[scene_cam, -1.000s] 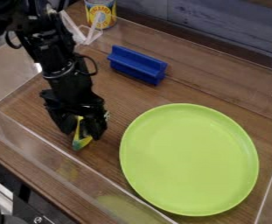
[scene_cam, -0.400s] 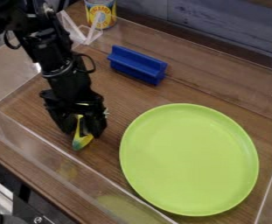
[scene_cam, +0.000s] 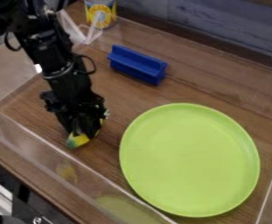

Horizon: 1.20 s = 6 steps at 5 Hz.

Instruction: Put the banana in the green plate

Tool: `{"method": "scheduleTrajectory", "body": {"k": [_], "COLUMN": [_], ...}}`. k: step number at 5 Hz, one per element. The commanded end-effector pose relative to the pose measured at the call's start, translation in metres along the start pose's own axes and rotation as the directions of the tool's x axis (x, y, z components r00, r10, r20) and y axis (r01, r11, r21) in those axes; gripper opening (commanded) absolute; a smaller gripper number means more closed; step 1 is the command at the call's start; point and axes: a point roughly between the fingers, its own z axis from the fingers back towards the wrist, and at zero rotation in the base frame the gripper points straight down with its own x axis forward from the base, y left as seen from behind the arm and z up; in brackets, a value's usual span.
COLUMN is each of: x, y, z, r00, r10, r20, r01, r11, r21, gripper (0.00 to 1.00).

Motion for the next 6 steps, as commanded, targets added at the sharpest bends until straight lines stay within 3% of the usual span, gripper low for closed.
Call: {"method": "scheduleTrajectory", "body": {"k": [1,3,5,6], "x": [0.011,0.015,0.022,0.022], "y": [-0.006,-0.019,-0.070,-0.102], "z": [0.019,0.037,0.064,0.061], "r00": [0.999,0.998,0.995,0.992], "r10": [-0.033,-0.058,-0.098,-0.122], "r20": [0.035,0.031,0.028,0.033], "r01": [0.031,0.056,0.095,0.119], "r11": [0.999,0.996,0.991,0.990], "r21": [0.042,0.076,0.093,0.080], "gripper": [0.00,0.00,0.00,0.00]}}
